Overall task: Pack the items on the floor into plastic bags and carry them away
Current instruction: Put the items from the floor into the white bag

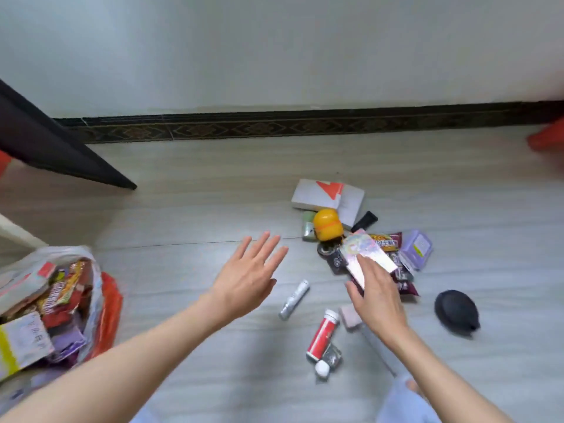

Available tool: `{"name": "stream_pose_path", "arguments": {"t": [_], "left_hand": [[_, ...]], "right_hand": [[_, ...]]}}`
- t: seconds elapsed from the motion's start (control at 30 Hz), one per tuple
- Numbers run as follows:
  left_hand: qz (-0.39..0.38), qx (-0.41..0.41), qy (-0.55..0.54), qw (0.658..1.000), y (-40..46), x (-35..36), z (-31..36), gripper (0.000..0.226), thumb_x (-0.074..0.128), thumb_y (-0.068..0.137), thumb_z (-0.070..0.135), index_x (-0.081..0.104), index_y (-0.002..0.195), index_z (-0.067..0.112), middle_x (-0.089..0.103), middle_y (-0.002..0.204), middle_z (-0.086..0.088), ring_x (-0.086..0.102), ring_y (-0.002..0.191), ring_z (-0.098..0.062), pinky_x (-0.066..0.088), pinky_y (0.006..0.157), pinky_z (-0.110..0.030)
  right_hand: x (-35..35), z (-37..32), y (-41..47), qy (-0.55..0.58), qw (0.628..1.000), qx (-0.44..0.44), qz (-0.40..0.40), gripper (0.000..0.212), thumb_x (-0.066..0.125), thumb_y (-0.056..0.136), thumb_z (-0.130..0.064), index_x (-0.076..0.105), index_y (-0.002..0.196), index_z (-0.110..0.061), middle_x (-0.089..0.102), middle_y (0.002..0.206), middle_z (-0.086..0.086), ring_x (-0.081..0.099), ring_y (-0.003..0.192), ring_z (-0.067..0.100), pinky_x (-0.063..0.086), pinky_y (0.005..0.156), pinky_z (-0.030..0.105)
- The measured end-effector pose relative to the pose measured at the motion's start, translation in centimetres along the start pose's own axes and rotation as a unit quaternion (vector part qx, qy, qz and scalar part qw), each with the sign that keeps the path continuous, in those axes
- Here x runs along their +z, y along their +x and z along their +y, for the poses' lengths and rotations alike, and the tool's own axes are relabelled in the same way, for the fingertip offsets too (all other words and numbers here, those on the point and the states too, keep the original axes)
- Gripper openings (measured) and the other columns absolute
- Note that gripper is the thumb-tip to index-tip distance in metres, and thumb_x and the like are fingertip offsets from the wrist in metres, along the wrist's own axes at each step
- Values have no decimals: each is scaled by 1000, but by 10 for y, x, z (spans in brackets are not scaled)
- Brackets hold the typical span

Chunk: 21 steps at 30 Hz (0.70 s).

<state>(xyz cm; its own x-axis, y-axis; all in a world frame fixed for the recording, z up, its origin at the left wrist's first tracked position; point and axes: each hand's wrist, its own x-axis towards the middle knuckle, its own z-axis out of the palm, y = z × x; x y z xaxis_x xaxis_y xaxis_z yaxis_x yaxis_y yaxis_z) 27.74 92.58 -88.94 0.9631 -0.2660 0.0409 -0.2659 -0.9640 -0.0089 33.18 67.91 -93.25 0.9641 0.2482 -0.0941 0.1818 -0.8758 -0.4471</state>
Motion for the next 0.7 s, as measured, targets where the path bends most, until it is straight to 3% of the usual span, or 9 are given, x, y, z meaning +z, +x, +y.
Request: {"name": "stream_pose_path", "arguments": {"t": [0.1, 0.17, 0.23, 0.3, 0.4, 0.5, 0.7], "left_hand": [[-27, -34, -63, 997, 16, 50, 53, 51, 62, 72, 28, 55, 120, 10, 59, 125, -14, 56, 115, -32, 47, 89, -49], [-77, -88, -127, 985, 13, 81, 79, 54, 60, 77, 19, 46, 128, 10, 51, 134, -15, 48, 123, -34, 41, 97, -49], [-143, -155, -163, 964, 7, 106, 92, 61, 52, 85, 13, 28, 141, 9, 30, 148, -14, 29, 136, -33, 27, 110, -45], [-175, -218, -200, 939, 0, 120, 96, 61, 46, 89, 15, 20, 143, 4, 25, 149, -18, 26, 136, -34, 24, 112, -42], [-159, -272, -224, 922, -5, 131, 91, 57, 54, 86, 13, 32, 137, -1, 43, 132, -24, 43, 115, -41, 39, 94, -46], [-151, -269, -220, 925, -5, 140, 88, 44, 58, 84, 11, 47, 124, -1, 53, 112, -24, 48, 98, -41, 43, 80, -45], [-135, -328, -260, 898, 3, 147, 85, 21, 50, 87, 9, 59, 103, -2, 56, 100, -22, 48, 98, -37, 39, 81, -41]], "right_hand": [[14, 46, -26, -17, 995, 73, -66, 57, 59, 86, -21, 38, 136, -3, 43, 139, 16, 40, 128, 32, 29, 107, 36], [24, 69, -42, -11, 986, 122, -110, 56, 54, 90, -27, 35, 138, -6, 40, 142, 14, 36, 130, 30, 27, 106, 34], [32, 83, -55, -3, 975, 168, -147, 55, 49, 92, -33, 35, 137, -6, 40, 140, 14, 36, 128, 31, 28, 104, 35], [40, 93, -66, -25, 966, 192, -172, 54, 49, 92, -34, 36, 136, -6, 43, 136, 14, 39, 124, 31, 32, 101, 36], [50, 100, -76, -72, 965, 178, -177, 43, 51, 90, -30, 43, 127, -9, 46, 125, 10, 42, 116, 29, 36, 93, 36], [58, 97, -77, -98, 963, 166, -187, 28, 49, 92, -25, 47, 116, -10, 47, 118, 8, 43, 112, 26, 38, 90, 34], [60, 86, -70, -69, 972, 159, -157, 23, 51, 89, -16, 52, 108, -4, 52, 112, 13, 47, 106, 30, 38, 88, 36]]}}
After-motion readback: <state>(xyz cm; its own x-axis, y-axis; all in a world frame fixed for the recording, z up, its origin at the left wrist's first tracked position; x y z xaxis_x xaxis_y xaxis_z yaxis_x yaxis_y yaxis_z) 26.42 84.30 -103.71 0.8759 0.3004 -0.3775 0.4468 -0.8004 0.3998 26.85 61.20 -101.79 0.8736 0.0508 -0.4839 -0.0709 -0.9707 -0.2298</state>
